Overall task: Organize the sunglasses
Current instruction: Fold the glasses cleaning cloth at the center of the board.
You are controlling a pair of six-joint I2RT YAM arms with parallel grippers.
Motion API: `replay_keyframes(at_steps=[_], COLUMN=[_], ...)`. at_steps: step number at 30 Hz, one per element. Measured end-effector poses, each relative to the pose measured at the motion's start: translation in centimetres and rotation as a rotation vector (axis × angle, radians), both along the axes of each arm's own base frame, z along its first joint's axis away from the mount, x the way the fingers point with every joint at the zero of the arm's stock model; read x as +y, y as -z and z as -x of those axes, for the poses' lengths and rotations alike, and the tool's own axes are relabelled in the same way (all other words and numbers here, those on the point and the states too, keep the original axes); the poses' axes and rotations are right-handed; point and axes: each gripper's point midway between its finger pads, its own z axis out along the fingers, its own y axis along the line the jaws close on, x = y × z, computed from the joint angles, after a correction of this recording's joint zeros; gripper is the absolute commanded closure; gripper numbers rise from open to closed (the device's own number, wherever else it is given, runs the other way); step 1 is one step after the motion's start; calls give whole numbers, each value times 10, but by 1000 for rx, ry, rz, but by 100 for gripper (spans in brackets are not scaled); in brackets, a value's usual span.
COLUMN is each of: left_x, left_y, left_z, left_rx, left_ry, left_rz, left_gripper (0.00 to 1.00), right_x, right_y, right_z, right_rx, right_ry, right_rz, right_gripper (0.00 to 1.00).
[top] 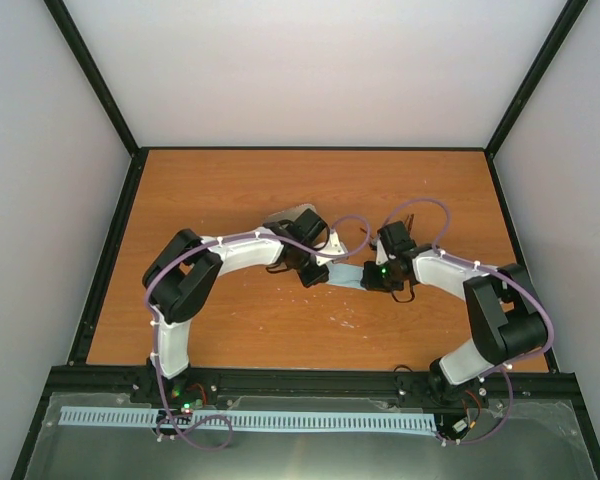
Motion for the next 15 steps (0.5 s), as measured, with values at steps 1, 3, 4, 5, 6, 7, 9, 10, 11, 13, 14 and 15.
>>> replay_keyframes(at_steps=[1, 3, 4, 5, 6, 7, 9, 10, 11, 13, 14, 15], left_x=[0, 1, 1, 2, 2, 2, 3, 3, 3, 3, 4, 4], left_y=[1, 2, 2, 1, 1, 1, -1, -1, -2, -5, -6, -8], left_z=[2, 5, 5, 5, 5, 4, 1, 0, -1, -4, -5, -7], left_rx=[1, 2, 1, -2, -4, -12, -29, -31, -39, -53, -61, -67], left_ry=[3, 6, 6, 5, 4, 1, -6, -8, -12, -21, -26, -31], left_rz=[-3, -6, -8, -9, -11, -12, -12, -13, -14, -15, -14, -11], left_gripper=[86, 86, 86, 86, 86, 86, 85, 85, 85, 85, 85, 85], right_x=[-1, -2, -2, -2, -3, -3, -5, -6, -7, -8, -9, -10], right_y=[1, 2, 2, 2, 1, 0, -1, -2, -3, -10, -13, -17], right_z=[2, 5, 5, 6, 7, 7, 9, 9, 10, 9, 8, 7], right_rx=[5, 9, 8, 5, 4, 0, -1, -3, -8, -24, -37, -49], right_ry=[0, -3, -3, -7, -7, -6, -4, 1, 3, 7, 13, 19], right_rz=[2, 4, 3, 4, 4, 4, 13, 15, 16, 16, 15, 16], right_gripper=[76, 72, 68, 66, 64, 60, 56, 54, 52, 47, 46, 44])
